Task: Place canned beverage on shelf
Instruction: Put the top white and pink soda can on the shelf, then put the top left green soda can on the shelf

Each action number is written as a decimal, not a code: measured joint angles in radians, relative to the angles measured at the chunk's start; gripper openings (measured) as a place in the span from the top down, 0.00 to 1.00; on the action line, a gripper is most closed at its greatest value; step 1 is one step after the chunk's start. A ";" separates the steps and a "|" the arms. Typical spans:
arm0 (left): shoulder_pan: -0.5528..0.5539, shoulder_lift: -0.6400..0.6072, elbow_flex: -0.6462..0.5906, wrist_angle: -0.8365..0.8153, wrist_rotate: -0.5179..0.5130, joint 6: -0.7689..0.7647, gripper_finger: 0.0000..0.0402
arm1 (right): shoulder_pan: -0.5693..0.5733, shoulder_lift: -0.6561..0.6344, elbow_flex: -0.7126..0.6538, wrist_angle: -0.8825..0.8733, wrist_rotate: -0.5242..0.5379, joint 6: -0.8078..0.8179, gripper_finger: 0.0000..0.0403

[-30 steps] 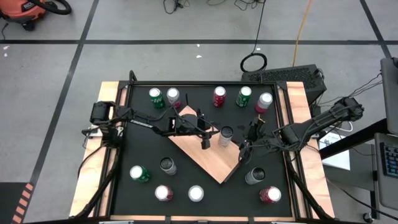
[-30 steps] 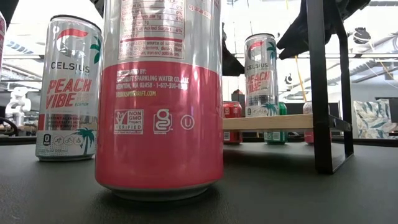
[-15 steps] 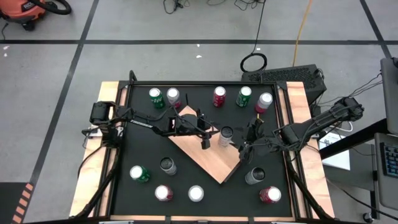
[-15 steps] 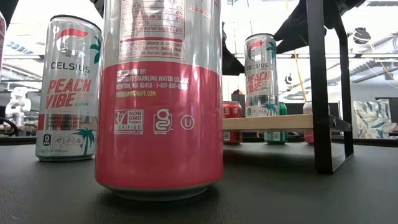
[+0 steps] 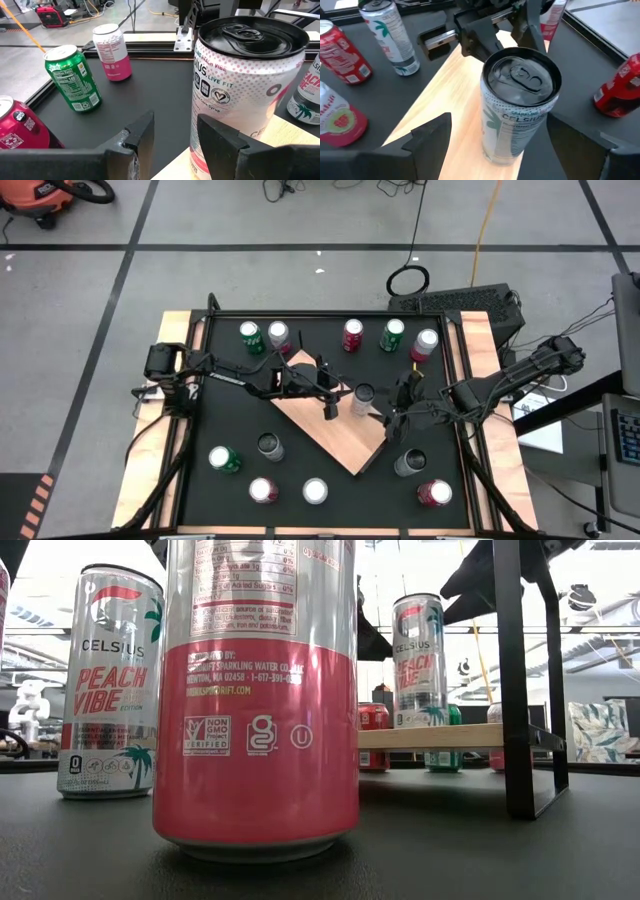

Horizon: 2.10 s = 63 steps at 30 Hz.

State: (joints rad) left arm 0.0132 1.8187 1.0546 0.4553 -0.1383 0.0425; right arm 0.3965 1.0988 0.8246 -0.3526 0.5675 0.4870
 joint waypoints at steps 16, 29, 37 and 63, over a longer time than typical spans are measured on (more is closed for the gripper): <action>0.000 0.000 0.000 0.000 -0.004 0.005 0.62 | 0.000 0.000 0.000 0.011 -0.023 -0.017 0.25; -0.037 -0.175 -0.001 -0.304 -0.068 -0.053 0.62 | 0.016 -0.005 0.000 -0.023 -0.035 -0.026 0.25; -0.240 -0.280 -0.001 -0.446 -0.187 -0.083 0.62 | 0.024 -0.077 0.000 -0.040 -0.045 -0.019 0.25; -0.603 -0.284 0.000 -0.521 -0.624 -0.103 0.62 | 0.024 -0.164 0.000 -0.026 -0.074 -0.267 0.25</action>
State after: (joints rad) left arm -0.5899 1.5345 1.0542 -0.0656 -0.7627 -0.0603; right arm 0.4210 0.9344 0.8246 -0.3790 0.4931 0.2201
